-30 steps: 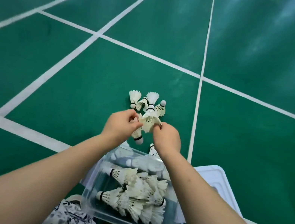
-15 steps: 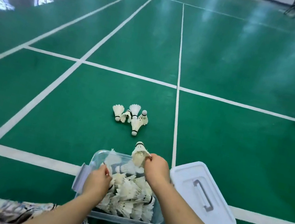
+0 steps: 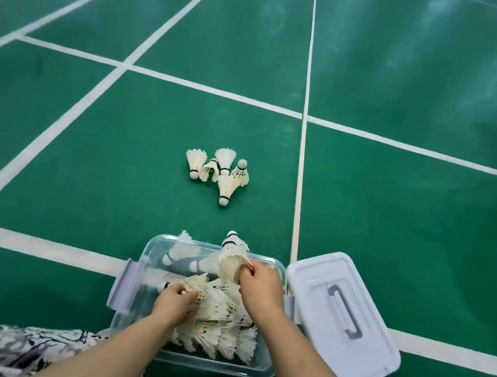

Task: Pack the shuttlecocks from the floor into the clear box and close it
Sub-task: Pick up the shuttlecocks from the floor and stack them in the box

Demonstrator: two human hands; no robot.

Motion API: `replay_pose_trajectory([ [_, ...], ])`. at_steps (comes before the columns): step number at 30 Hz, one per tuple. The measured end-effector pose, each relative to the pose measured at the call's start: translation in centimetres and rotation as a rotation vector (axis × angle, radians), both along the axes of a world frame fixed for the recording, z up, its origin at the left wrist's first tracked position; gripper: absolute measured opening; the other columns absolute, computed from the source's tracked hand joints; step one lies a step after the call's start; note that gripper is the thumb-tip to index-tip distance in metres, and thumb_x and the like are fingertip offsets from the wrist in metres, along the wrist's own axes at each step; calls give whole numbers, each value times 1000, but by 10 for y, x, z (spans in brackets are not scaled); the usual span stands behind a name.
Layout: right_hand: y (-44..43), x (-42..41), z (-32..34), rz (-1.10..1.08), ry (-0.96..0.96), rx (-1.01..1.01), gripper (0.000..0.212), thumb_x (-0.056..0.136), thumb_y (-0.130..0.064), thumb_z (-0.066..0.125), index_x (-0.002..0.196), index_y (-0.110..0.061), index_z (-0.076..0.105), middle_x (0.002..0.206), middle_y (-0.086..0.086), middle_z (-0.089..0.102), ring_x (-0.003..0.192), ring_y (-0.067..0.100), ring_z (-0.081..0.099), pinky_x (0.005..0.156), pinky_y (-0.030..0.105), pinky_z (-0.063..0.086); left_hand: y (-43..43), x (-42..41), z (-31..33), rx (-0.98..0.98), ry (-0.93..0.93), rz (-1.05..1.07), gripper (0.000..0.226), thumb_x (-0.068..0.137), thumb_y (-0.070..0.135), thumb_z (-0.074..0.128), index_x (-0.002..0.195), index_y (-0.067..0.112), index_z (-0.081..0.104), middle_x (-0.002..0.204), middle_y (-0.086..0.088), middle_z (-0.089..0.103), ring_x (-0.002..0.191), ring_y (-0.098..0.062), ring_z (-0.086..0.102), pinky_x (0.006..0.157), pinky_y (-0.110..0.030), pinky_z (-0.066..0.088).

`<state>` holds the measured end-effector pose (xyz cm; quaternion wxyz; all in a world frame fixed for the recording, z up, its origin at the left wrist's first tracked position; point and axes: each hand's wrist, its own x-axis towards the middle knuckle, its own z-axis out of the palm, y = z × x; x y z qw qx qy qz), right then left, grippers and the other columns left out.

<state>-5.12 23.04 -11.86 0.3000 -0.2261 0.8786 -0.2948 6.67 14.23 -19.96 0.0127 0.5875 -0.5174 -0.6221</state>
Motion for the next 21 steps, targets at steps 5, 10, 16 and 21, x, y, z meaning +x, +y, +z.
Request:
replay_pose_trajectory([
  [5,-2,4,3,57,28,15,20,92,-17,38,86,-17,58,83,5,59,74,23,52,59,30,36,-4,0,11,-76,-92,-204,19,87,27,59,101,13,58,85,-5,62,76,-21,57,66,-29,48],
  [10,-4,13,13,105,84,26,22,91,-18,37,90,-18,58,83,3,59,78,25,56,65,32,42,-13,9,38,-224,-232,-389,26,82,34,63,96,13,55,94,-4,64,83,-20,59,70,-29,46],
  [16,-5,32,15,138,149,124,37,92,-18,32,122,-21,54,105,9,67,87,27,60,63,30,43,-30,25,87,-216,-111,-298,20,88,32,56,90,12,59,88,-4,59,81,-19,54,69,-28,46],
  [21,-13,58,18,183,253,145,45,93,-17,33,137,-19,41,111,11,66,99,30,61,71,32,44,-28,30,127,357,89,-172,60,87,61,41,99,4,56,98,-10,64,81,-20,59,63,-30,49],
])
